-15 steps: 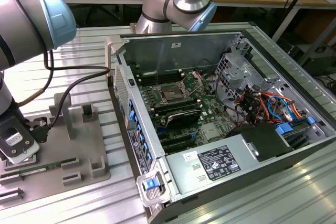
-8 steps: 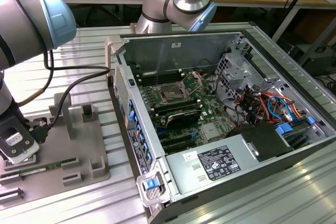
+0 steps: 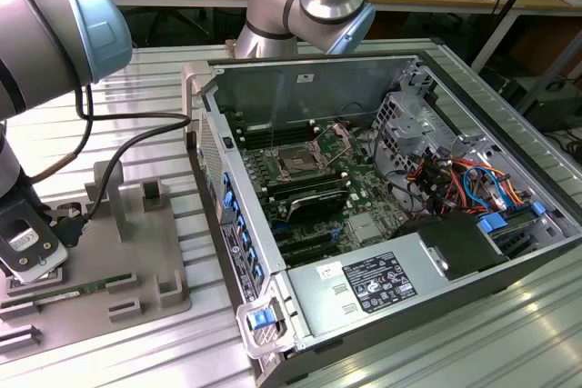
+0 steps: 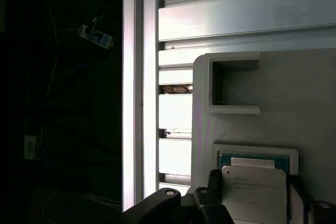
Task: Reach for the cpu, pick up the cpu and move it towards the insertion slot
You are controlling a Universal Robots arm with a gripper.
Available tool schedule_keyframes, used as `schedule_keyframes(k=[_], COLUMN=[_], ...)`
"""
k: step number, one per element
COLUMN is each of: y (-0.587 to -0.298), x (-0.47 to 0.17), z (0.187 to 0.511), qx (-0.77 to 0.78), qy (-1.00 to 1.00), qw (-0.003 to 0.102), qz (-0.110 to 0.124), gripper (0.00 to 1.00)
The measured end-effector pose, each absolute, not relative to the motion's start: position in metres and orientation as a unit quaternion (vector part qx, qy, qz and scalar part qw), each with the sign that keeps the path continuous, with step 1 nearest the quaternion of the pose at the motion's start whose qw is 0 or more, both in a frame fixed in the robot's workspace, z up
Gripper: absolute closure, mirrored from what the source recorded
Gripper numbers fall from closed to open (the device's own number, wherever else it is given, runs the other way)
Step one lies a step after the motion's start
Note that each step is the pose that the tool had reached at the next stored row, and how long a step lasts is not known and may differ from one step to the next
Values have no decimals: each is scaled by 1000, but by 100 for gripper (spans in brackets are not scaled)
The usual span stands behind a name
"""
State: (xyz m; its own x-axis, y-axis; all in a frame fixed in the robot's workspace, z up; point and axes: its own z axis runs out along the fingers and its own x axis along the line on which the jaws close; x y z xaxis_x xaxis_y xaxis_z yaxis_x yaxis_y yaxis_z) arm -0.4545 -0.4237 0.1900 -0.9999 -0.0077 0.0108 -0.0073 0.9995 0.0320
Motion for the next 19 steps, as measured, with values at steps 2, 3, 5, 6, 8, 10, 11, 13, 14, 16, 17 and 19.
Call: schedule_keyframes(k=[2,3,5,6,8,10,11,13,14,16,17,19], y=[-424,-424,-424,-424,-424,-424,-424,-424,-424,-424,-424,-424], x=[-455,-455,-455,-455,-455,-455,-455,-455,-455,-455,-454,-454], z=[190,190,191,191,191,191,191,191,192,192,193,194], qx=[4,4,4,4,4,4,4,4,4,4,4,4], qy=[-1000,-1000,-1000,-1000,-1000,-1000,-1000,-1000,-1000,-1000,-1000,-1000], qw=[5,5,5,5,5,5,5,6,6,5,6,6], qz=[-16,-16,-16,-16,-16,-16,-16,-16,-16,-16,-16,-16], gripper=[45,45,45,45,45,45,45,45,45,45,45,45])
